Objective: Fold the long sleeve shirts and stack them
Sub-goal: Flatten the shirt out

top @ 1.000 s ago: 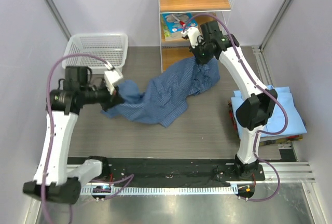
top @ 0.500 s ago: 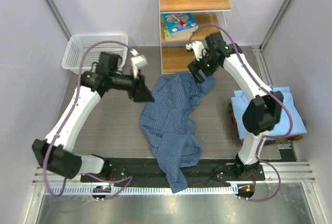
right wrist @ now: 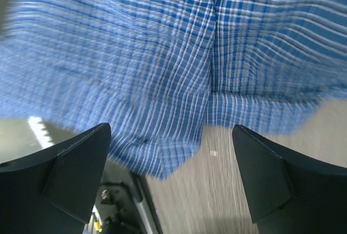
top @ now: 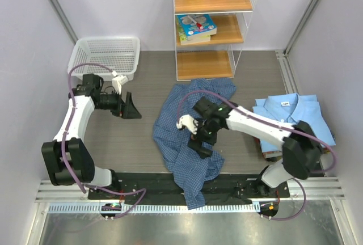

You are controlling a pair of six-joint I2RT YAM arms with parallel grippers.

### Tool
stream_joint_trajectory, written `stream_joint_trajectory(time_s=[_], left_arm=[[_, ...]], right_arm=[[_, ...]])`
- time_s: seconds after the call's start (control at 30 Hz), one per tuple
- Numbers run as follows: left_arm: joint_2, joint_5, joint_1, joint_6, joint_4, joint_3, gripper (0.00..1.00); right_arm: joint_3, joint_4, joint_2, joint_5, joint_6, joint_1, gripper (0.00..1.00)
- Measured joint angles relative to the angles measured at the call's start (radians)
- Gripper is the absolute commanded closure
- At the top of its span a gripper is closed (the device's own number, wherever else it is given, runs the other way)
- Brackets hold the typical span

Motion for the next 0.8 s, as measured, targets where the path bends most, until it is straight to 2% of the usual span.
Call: stream_joint_trajectory(time_s=[0.1, 0.13, 0.17, 0.2, 0.23, 0.27, 0.4, 0.53, 0.67, 0.8], left_arm=[[-0.016, -0.005, -0.007, 0.152, -0.062, -0.037, 0.17], [-0.027, -0.006, -0.011, 0.201, -0.084, -0.053, 0.18], [-0.040, -0.009, -0.018, 0.248, -0.098, -0.069, 0.19], [-0.058, -0.012, -0.029, 0.298, -0.108, -0.091, 0.20], [-0.079, -0.015, -0.045, 0.341, -0.121, -0.114, 0.23], [-0.103, -0.024, -0.067, 0.383, -0.124, -0.140, 0.24], [-0.188, -0.077, -0.198, 0.482, -0.114, -0.240, 0.30], [-0.240, -0.106, -0.265, 0.532, -0.084, -0.298, 0.32], [-0.245, -0.119, -0.325, 0.519, -0.006, -0.304, 0.34], [-0.280, -0.136, -0.413, 0.426, 0.133, -0.341, 0.34]], right_arm=[[-0.026, 0.057, 0.111, 0.068, 0.019, 0.045, 0.00], [-0.036, 0.077, 0.139, 0.087, 0.026, 0.049, 0.12], [-0.051, 0.099, 0.158, 0.106, 0.032, 0.062, 0.27], [-0.069, 0.115, 0.173, 0.124, 0.038, 0.067, 0.50], [-0.084, 0.123, 0.183, 0.143, 0.045, 0.069, 0.88], [-0.093, 0.128, 0.191, 0.158, 0.046, 0.070, 0.99], [-0.095, 0.130, 0.179, 0.199, 0.062, 0.051, 0.99], [0.000, 0.057, 0.066, 0.188, 0.031, -0.057, 0.99], [0.329, 0.001, -0.046, 0.189, -0.016, -0.168, 0.99], [0.636, 0.006, -0.093, 0.195, -0.028, -0.177, 0.99]])
